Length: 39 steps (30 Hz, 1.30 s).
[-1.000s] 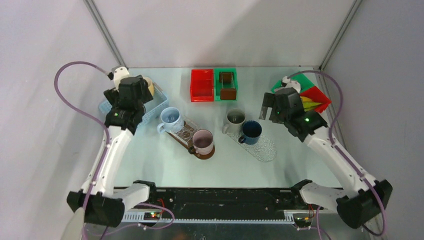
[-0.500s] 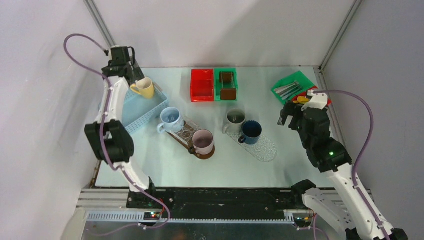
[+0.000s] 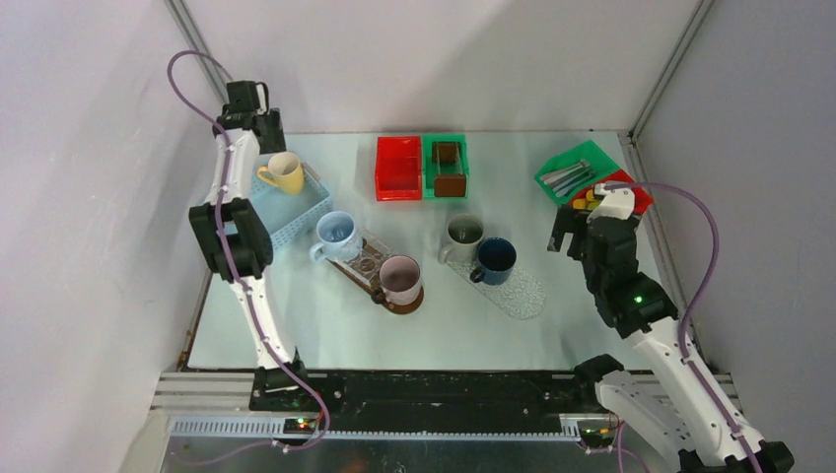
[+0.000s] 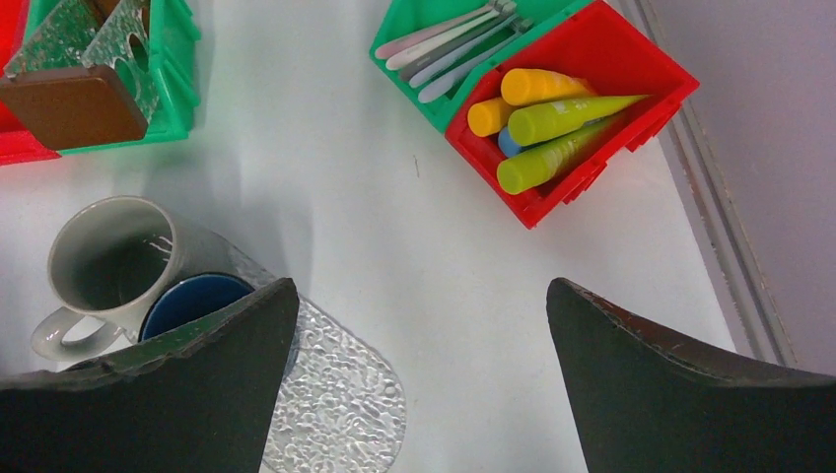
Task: Prepare toiletry sets of a toothbrush and toothpaste on the tray
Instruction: Pick up the cup from the storage box.
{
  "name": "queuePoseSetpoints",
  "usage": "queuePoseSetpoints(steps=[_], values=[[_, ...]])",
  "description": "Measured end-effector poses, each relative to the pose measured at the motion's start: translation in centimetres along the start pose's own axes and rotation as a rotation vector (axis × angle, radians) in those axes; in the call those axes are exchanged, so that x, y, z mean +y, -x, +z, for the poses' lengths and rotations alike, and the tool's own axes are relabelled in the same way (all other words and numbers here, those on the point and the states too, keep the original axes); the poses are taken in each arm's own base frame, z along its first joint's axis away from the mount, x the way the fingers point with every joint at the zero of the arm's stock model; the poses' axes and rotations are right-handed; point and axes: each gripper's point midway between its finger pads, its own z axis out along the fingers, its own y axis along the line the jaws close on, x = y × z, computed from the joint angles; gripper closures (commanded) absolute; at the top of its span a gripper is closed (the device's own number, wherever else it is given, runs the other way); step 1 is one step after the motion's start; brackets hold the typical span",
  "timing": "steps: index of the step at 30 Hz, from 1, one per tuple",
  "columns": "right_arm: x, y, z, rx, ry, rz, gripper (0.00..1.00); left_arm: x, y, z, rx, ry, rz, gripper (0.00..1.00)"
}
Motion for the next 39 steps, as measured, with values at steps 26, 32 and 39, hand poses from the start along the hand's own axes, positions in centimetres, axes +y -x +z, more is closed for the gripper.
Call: queuePoseSetpoints(steps=[26, 32, 39], values=[[0.0, -2.0, 2.0, 0.059, -0.036, -0.03, 0.01, -1.7, -5.3, 5.1, 0.157, -0.075, -0.092, 0.61], [-0.1, -2.4, 2.0, 0.066, -0.035, -0.032, 0.01, -1.4, -6.9, 4.0, 0.231, -0.023, -0.191, 0.63], [0.0, -2.2, 2.0, 0.058, -0.03, -0.027, 0.01, -1.2, -7.3, 3.8, 0.255, 0.003, -0.286, 0.51]])
